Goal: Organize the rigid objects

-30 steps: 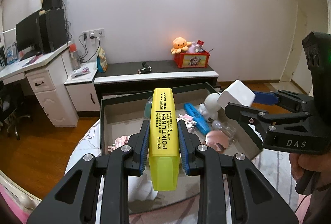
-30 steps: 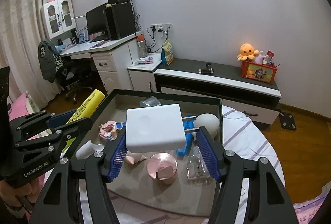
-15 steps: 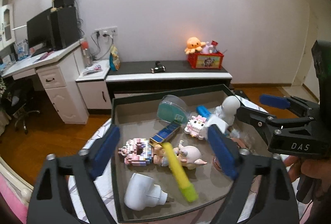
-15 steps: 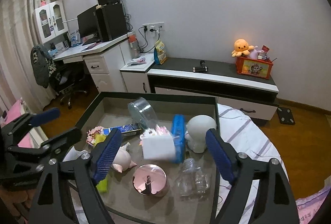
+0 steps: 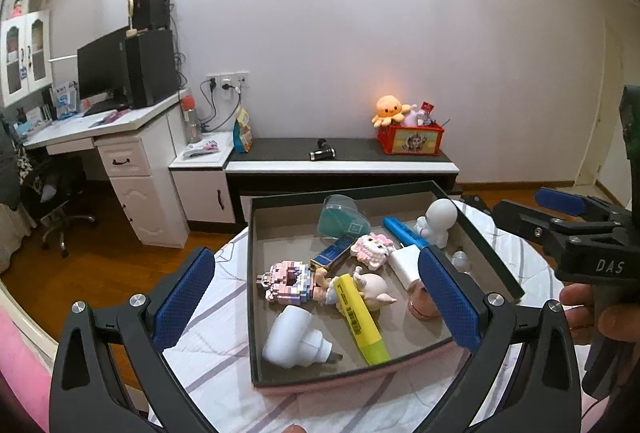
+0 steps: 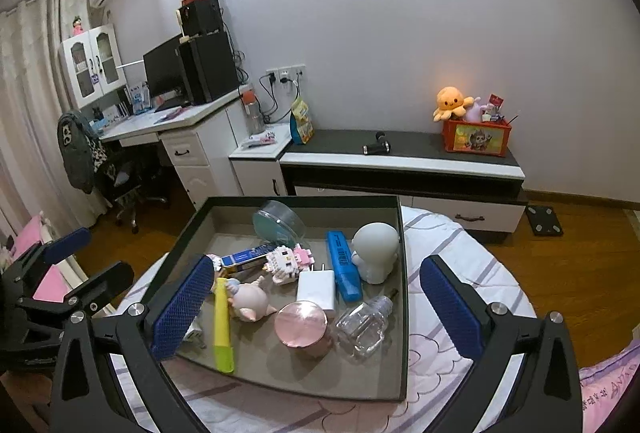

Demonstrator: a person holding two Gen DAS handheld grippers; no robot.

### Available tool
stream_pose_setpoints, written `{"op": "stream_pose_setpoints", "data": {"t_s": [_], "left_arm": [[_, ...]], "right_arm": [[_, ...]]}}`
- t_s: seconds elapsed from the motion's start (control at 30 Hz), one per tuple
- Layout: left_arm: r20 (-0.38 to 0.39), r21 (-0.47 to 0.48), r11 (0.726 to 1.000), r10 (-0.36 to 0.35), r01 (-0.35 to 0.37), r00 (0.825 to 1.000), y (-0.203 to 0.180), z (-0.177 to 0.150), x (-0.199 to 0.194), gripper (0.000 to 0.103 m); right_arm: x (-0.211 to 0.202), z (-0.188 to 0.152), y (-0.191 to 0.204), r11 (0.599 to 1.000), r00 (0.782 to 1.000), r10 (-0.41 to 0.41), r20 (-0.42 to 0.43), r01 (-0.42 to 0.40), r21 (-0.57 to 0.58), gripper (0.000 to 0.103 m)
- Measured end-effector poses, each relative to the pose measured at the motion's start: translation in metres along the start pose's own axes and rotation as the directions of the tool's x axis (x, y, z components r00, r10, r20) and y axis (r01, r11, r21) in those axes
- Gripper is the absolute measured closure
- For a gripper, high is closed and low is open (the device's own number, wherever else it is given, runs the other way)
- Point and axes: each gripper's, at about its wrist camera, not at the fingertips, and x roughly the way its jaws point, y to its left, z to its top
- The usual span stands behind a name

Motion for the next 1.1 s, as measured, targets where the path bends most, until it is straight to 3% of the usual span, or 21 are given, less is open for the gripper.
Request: {"op": "stream_pose_setpoints", "data": {"t_s": [0.3,0.83,1.1], "left_arm": [[0.025,-0.034,0.999,0.019,-0.018,0.999,0.001,-0.01,-0.043,0.0],[0.058,-0.064,0.994,0.094,-0.09,0.994,-0.02,-0.062,-0.139,0.0],[0.081,-0.107,0.988,0.116,-0.107,0.99,-0.015,-0.074,-0.175,0.0]], "right_arm": [[-0.048,-0.012,0.008,1.0,0.998,-0.03,0.055,0.03,0.008,0.0],[-0.144,-0.088,0.02,0.992,0.987,-0.119,0.111,0.113,0.061,0.0],[-0.173,-0.098,0.023,0.986,0.976,-0.16,0.145,0.152,0.069,0.0]]}}
